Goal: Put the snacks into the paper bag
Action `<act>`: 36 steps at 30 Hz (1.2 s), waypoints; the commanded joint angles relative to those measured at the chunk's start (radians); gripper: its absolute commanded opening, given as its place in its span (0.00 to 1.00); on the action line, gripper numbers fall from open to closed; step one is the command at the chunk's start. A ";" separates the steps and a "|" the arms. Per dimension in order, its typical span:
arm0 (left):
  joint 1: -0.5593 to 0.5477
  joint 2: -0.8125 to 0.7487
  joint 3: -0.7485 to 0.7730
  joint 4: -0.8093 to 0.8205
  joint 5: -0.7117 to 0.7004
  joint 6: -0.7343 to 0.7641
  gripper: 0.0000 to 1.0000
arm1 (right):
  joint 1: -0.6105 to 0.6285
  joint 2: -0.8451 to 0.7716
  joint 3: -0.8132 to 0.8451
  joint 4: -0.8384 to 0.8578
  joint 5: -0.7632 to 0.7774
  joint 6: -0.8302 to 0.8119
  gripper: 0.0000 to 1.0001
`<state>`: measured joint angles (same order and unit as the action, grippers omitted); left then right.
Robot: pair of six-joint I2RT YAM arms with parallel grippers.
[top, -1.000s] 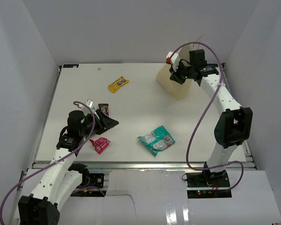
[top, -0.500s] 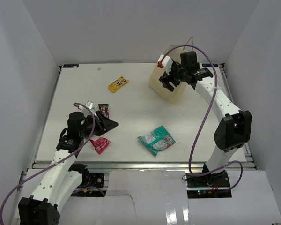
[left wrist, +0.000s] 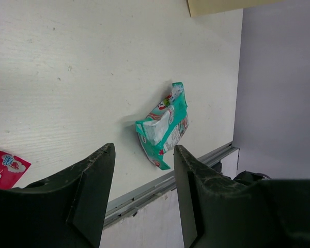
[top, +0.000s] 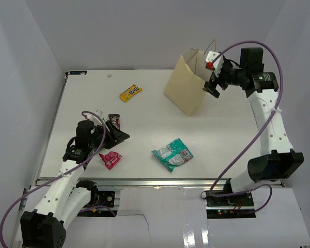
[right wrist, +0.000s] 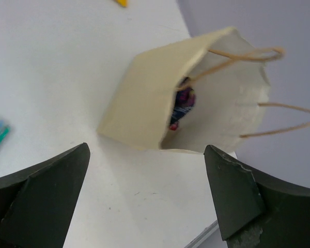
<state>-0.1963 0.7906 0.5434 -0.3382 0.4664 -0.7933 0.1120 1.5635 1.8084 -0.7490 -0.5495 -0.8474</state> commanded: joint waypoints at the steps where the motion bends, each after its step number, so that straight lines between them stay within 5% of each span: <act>1: -0.002 -0.010 0.040 -0.018 -0.031 0.019 0.59 | 0.031 -0.108 -0.087 -0.345 -0.275 -0.457 0.98; 3: -0.002 -0.016 0.036 -0.022 -0.038 0.019 0.59 | 0.076 -0.147 -0.221 -0.564 -0.270 -0.739 0.98; 6: -0.002 -0.027 0.027 -0.030 -0.057 0.017 0.59 | 0.269 -0.204 -0.474 -0.531 -0.202 -0.838 0.98; 10: 0.000 -0.060 0.038 -0.091 -0.116 0.012 0.60 | 0.466 -0.186 -0.653 -0.245 -0.065 -0.671 0.98; 21: -0.002 -0.246 0.130 -0.367 -0.397 0.005 0.79 | 0.584 0.236 -0.466 -0.085 0.025 -0.515 0.90; 25: -0.002 -0.290 0.147 -0.416 -0.440 0.000 0.81 | 0.609 0.319 -0.440 -0.139 0.036 -0.509 1.00; 29: 0.000 -0.310 0.165 -0.432 -0.451 0.003 0.82 | 0.621 0.343 -0.455 -0.202 0.022 -0.518 0.77; 36: -0.002 -0.289 0.156 -0.403 -0.468 0.008 0.83 | 0.620 0.330 -0.475 -0.231 0.013 -0.484 0.12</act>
<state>-0.1967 0.4900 0.6746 -0.7498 0.0216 -0.7902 0.7307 1.9110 1.3369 -0.9520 -0.5312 -1.3457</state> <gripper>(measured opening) 0.828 0.179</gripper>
